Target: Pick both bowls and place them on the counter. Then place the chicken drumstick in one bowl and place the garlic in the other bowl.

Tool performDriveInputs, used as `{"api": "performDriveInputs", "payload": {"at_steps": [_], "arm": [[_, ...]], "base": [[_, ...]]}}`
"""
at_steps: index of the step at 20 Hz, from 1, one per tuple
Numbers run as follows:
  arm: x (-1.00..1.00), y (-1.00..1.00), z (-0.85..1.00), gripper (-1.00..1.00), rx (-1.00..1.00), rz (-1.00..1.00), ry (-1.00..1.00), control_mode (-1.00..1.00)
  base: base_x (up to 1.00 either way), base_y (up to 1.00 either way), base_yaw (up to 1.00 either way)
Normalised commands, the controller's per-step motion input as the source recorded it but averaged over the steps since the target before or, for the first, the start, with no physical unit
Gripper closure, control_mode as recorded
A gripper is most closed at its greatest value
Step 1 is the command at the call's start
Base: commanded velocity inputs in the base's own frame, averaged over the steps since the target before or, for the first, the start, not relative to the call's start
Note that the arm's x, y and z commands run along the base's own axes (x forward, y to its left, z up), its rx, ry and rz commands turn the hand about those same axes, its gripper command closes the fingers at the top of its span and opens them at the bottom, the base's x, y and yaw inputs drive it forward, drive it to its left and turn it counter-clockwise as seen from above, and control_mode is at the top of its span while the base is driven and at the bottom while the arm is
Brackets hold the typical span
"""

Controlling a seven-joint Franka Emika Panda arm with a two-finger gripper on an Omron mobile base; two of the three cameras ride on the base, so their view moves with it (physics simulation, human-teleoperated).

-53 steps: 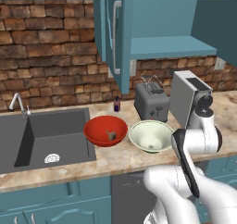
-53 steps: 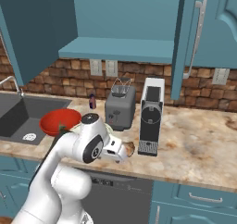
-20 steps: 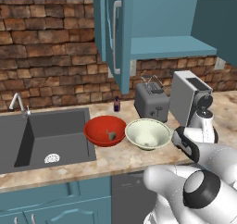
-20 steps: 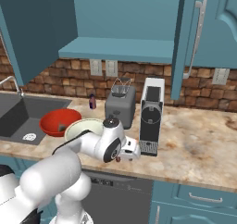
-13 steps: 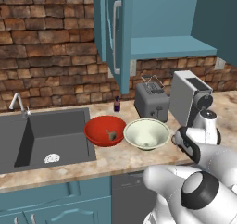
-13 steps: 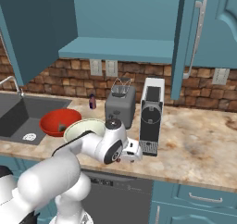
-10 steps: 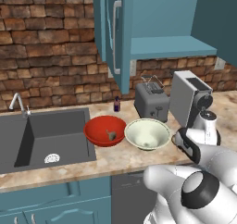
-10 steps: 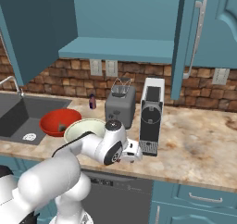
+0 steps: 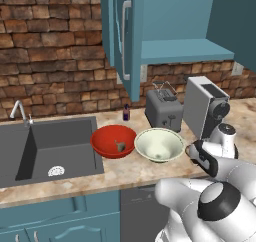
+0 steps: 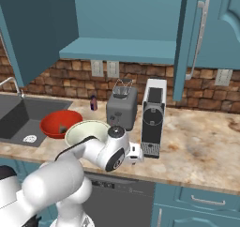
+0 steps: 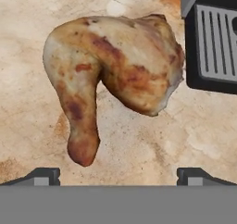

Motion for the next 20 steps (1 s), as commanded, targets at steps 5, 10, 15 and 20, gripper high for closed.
{"api": "performDriveInputs", "payload": {"at_steps": [5, 10, 15, 20], "arm": [[0.24, 0.16, 0.00, -1.00, 0.00, 0.08, 0.00, -1.00], [0.26, 0.15, -0.05, -1.00, 0.00, 0.04, 0.00, -1.00], [0.07, 0.01, -0.21, -1.00, 0.00, 0.00, 0.00, -1.00], [0.00, 0.08, -0.21, -1.00, 0.00, 0.00, 0.00, -1.00]], "base": [[0.00, 0.00, 0.00], [0.00, 0.00, 0.00], [0.00, 0.00, 0.00], [0.00, 0.00, 0.00]]}}
